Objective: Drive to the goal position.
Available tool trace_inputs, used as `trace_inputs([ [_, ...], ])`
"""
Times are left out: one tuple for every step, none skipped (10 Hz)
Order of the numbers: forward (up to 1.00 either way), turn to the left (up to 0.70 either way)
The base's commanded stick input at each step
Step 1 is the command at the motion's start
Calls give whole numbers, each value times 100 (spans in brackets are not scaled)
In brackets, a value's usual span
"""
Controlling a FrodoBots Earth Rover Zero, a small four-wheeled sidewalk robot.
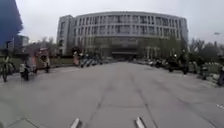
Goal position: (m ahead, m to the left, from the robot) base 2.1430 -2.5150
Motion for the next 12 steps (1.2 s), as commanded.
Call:
trace_inputs([
  [100,-4],
  [100,-22],
  [100,-36],
  [100,4],
  [100,4],
  [100,4],
  [100,4],
  [100,4],
  [100,4],
  [100,4],
  [100,4],
  [100,4],
])
